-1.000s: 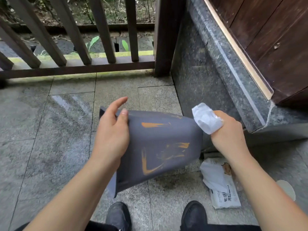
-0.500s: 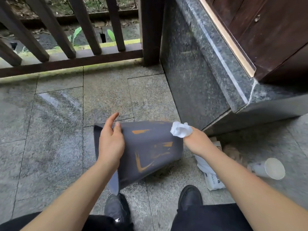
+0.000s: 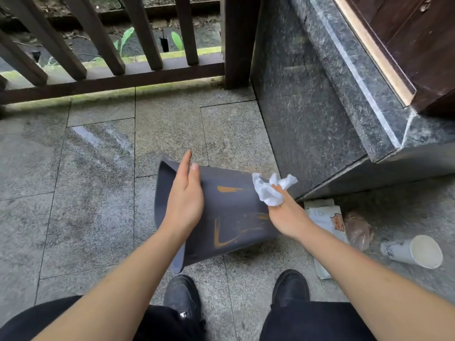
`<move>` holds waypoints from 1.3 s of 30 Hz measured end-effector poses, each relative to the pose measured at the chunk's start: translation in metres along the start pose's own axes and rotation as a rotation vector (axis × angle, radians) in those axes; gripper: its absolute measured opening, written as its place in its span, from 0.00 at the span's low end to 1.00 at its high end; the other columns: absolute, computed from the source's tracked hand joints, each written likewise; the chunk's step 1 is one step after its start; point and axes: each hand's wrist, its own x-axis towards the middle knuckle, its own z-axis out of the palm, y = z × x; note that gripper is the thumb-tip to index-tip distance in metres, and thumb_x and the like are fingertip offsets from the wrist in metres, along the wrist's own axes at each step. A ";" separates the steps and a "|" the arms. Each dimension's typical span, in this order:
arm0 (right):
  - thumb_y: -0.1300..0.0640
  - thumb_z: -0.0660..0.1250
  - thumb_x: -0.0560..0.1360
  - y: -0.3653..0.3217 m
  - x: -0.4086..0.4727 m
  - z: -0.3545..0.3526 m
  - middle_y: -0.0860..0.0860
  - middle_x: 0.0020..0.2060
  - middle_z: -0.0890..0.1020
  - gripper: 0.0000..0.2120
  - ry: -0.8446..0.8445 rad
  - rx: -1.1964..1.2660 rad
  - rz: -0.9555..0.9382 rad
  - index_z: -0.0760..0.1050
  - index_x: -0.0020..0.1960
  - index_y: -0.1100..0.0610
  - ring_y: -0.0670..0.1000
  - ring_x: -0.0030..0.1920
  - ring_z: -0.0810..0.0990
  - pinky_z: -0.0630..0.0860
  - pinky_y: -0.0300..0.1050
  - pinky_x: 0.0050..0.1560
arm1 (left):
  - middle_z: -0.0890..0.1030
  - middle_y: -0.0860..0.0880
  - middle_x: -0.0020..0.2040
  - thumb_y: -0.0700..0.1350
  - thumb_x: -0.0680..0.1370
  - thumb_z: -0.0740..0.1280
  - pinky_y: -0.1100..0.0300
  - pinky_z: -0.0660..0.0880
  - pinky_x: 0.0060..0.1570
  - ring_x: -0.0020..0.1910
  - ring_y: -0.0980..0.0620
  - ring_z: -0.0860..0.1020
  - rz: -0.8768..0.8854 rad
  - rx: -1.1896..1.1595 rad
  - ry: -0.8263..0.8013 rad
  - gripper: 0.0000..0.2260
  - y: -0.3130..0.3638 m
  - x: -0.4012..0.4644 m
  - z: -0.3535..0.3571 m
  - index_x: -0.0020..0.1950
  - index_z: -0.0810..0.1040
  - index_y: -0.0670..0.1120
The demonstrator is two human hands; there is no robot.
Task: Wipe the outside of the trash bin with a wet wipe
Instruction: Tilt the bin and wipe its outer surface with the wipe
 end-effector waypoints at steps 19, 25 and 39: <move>0.51 0.57 0.75 -0.069 -0.045 0.015 0.46 0.79 0.45 0.39 0.039 -0.355 -0.479 0.41 0.79 0.52 0.43 0.77 0.39 0.40 0.56 0.76 | 0.65 0.63 0.73 0.56 0.83 0.55 0.67 0.58 0.65 0.68 0.68 0.62 -0.010 -0.081 0.011 0.21 0.003 0.009 0.006 0.76 0.64 0.60; 0.60 0.55 0.74 -0.026 -0.019 0.000 0.44 0.79 0.49 0.37 0.038 -0.232 -0.141 0.43 0.79 0.50 0.44 0.77 0.48 0.47 0.55 0.76 | 0.65 0.73 0.67 0.57 0.81 0.55 0.65 0.56 0.67 0.66 0.74 0.61 -0.054 -0.153 0.045 0.20 -0.001 0.015 -0.001 0.73 0.65 0.66; 0.58 0.59 0.71 -0.092 -0.053 0.020 0.47 0.79 0.49 0.41 0.039 -0.120 -0.568 0.44 0.79 0.55 0.42 0.77 0.42 0.42 0.49 0.77 | 0.66 0.64 0.72 0.52 0.84 0.56 0.79 0.59 0.55 0.66 0.71 0.63 -0.022 -0.146 0.048 0.19 0.002 0.011 0.004 0.75 0.66 0.59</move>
